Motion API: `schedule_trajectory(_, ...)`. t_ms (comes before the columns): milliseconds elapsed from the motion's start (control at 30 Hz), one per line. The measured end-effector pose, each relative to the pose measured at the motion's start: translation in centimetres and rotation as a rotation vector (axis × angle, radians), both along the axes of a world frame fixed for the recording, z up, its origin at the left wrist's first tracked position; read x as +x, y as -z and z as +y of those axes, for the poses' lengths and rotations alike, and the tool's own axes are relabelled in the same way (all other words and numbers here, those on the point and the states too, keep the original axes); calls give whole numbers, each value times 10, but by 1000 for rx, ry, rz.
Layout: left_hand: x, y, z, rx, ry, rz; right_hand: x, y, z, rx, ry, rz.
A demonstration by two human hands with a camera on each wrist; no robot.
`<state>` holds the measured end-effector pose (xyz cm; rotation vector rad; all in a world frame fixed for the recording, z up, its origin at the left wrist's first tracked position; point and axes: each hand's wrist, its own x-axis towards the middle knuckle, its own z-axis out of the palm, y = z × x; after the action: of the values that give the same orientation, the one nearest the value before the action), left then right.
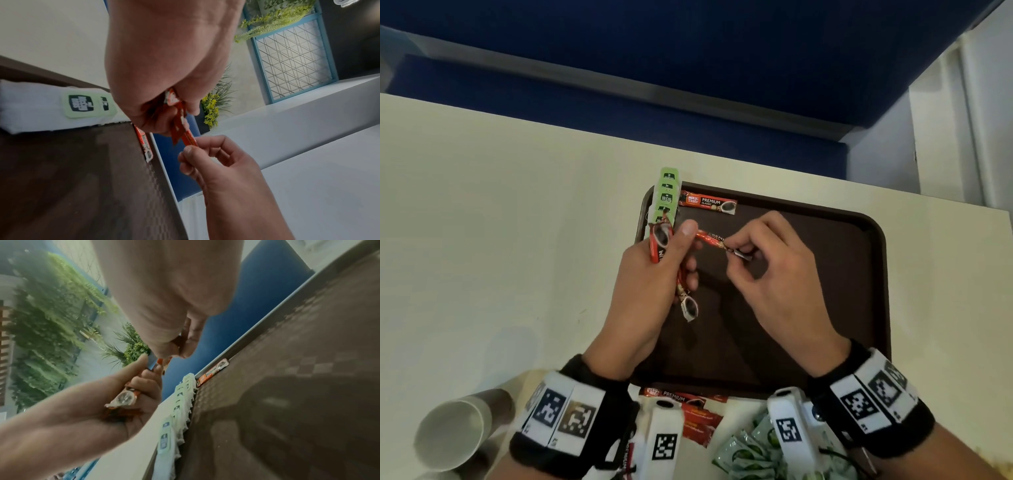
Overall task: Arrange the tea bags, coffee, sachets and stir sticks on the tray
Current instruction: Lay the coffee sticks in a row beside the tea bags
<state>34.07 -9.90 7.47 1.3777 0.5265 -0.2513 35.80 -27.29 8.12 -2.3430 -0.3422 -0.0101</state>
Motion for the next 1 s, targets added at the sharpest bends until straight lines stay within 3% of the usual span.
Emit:
schedule_trajectory(133,11,2,-5,27,-101,-27,0,2,1,30,-44,-17)
schedule_trajectory(333,9,0,-3,43,-140,-71,-5,-9,7,579,277,454)
schedule_trajectory(433,6,1,-2,42,-158,-73,-3,-11,6,639,303,562)
schedule_trajectory(567,3,4,-4,30,-248,-67,4,-11,4,503,222,562)
schedule_trajectory(800,5,6,-9,20,-236,-79,18,3,15,25,2,57)
schedule_trajectory(900,8,7,-2,64,-246,-67,29,12,15,7,2,52)
schedule_trajectory(1000,7,9,5,80,-264,-48,46,21,11,3,21,172)
